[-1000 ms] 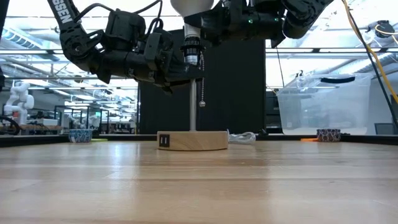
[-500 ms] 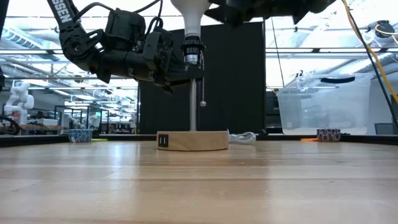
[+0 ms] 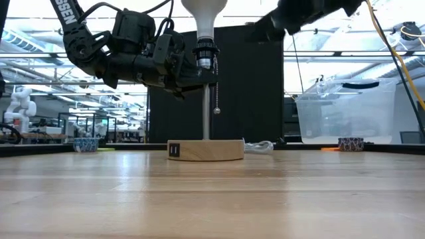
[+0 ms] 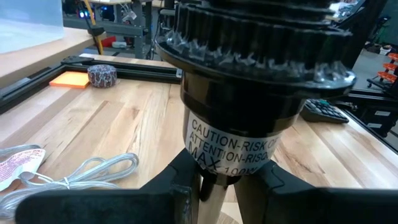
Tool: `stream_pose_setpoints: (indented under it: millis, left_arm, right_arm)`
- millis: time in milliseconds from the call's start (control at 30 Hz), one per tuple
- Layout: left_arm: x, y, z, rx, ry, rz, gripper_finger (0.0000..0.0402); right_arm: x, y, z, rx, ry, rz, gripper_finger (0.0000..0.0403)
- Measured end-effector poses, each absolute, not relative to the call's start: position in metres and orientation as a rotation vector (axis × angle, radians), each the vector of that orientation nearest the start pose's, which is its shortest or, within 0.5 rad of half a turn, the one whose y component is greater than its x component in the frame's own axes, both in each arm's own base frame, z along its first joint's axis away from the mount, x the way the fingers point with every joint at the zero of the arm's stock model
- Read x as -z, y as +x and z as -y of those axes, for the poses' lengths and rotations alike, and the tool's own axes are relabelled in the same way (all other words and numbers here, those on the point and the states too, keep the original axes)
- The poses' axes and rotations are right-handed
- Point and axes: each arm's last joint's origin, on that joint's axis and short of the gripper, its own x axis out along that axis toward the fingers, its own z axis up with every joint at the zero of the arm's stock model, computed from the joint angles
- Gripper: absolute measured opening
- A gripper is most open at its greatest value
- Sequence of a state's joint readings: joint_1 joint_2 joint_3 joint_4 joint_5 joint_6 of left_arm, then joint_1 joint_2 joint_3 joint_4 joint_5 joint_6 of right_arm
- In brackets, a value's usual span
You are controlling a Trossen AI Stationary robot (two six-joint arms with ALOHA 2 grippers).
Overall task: Screw lightbulb
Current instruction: Remove the lightbulb from the lamp
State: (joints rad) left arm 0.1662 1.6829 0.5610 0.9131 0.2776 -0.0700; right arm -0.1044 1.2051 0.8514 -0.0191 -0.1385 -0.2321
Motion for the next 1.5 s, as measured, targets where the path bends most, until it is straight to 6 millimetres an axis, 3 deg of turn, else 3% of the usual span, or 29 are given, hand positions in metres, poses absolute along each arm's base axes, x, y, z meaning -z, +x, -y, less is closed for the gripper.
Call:
stream_pose_setpoints:
  millis: [233,433,567,900,1300,1500]
  left_arm:
    - [-0.151,0.3,-0.044,0.099,-0.116,-0.208,0.0071]
    - [-0.151,0.3,-0.044,0.096,-0.115,-0.208,0.0071]
    - [-0.151,0.3,-0.045,0.069,-0.111,-0.207,0.0071]
    - [-0.151,0.3,-0.048,0.035,-0.112,-0.207,0.0071]
    - [-0.151,0.3,-0.05,-0.053,-0.126,-0.205,0.0071]
    - [-0.151,0.3,-0.051,-0.097,-0.147,-0.2,0.0071]
  right_arm:
    - [-0.237,0.25,0.022,0.097,-0.065,-0.347,0.03]
    - [-0.205,0.229,0.021,0.139,0.045,0.024,0.0299]
    - [-0.204,0.223,0.02,0.134,0.06,0.218,0.0299]
    - [-0.209,0.275,0.024,0.13,0.03,0.163,0.0299]
    - [-0.235,0.31,0.022,0.132,-0.051,0.139,0.0299]
    - [-0.241,0.314,0.02,0.221,-0.088,0.159,0.0299]
